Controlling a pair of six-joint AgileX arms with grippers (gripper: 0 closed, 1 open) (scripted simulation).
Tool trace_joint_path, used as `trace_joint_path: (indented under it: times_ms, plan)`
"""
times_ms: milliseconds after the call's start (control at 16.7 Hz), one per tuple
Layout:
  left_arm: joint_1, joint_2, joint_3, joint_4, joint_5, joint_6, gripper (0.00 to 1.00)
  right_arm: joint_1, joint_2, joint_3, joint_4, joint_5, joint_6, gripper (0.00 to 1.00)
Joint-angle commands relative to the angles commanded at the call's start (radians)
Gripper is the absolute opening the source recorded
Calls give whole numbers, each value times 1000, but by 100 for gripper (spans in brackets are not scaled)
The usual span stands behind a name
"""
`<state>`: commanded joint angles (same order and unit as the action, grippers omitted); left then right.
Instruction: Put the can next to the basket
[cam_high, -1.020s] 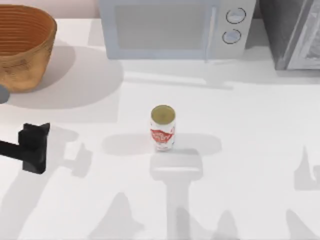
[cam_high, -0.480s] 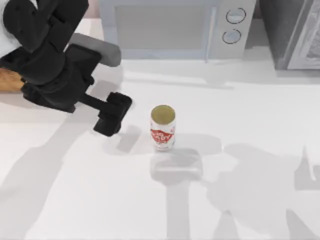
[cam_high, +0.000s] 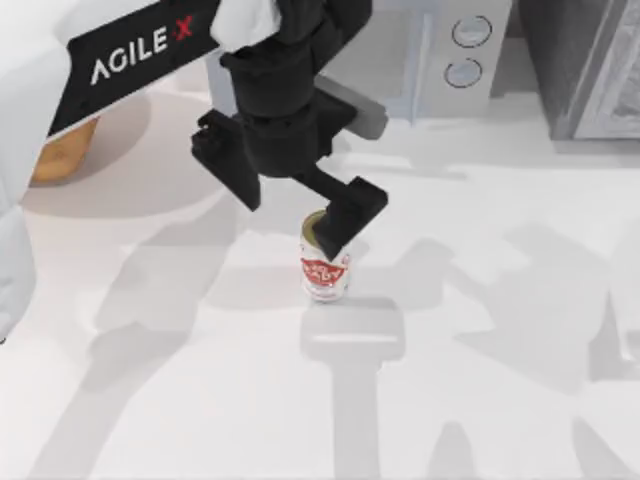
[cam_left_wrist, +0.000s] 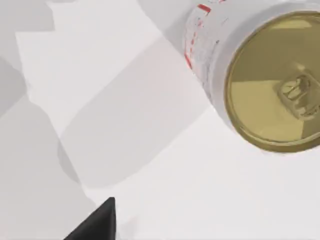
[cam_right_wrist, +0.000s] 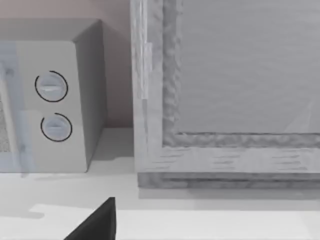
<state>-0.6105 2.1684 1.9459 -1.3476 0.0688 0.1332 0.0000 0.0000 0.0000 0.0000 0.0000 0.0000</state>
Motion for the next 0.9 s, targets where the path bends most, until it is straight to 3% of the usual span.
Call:
trace_joint_path:
  times_ms: [360, 900]
  plan:
    - [-55, 156, 231, -76, -64, 16, 100, 0, 0, 0, 0, 0, 0, 100]
    - [-54, 156, 167, -10, -65, 18, 100, 0, 0, 0, 0, 0, 0, 100]
